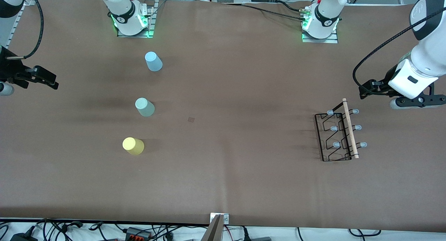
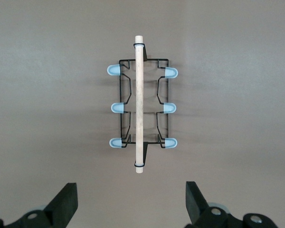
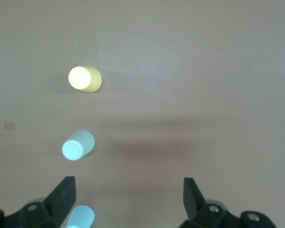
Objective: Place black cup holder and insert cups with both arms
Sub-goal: 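Reach the left gripper toward the wooden handle of the black holder, then grasp the holder's wooden handle with the left gripper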
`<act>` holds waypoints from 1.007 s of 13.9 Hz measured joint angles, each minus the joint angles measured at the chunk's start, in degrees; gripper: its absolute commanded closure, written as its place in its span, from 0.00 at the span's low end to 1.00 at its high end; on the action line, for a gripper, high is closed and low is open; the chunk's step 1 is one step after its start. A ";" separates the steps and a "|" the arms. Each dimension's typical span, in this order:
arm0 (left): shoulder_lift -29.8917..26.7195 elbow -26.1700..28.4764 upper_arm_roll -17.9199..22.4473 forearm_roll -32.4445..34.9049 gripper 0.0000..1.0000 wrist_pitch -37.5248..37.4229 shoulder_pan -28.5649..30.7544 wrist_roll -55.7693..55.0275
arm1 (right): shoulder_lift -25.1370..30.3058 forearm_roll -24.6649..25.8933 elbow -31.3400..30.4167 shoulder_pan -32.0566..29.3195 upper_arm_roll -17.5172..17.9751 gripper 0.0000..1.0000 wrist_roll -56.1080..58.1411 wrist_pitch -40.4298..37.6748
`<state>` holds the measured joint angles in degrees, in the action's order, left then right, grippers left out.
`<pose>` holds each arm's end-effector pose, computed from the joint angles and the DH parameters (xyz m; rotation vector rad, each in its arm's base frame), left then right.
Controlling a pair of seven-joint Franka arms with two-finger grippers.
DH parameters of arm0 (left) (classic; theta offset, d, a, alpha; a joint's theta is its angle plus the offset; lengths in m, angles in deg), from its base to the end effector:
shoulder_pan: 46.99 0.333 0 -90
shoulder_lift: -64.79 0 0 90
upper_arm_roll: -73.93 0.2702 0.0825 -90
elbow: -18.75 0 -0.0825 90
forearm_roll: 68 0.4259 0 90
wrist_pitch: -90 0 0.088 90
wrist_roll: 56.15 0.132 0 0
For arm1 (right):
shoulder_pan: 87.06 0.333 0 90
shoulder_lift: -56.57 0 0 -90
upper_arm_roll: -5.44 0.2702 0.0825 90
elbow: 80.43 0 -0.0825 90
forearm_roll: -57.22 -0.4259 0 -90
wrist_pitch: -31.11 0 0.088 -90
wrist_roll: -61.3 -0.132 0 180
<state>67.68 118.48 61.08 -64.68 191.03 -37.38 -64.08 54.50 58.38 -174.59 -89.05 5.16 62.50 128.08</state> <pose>0.6133 -0.0267 0.4526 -3.0916 -0.1085 0.0338 0.6137 -0.0267 0.5050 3.1208 -0.0255 0.0192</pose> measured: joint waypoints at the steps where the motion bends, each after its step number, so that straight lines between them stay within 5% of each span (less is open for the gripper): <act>1: 0.20 -0.13 -0.01 0.00 0.00 -0.01 -0.01 0.00 | 0.00 0.00 0.00 0.00 0.00 0.00 0.00 0.00; 14: 20.83 -3.83 0.32 3.44 0.00 6.35 2.12 0.05 | 0.00 0.00 -0.10 0.01 0.01 0.00 0.00 0.00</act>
<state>88.51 114.65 61.40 -61.24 197.38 -35.26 -64.04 54.50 58.38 -174.69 -89.03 5.16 62.50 128.08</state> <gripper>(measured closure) 0.000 0.000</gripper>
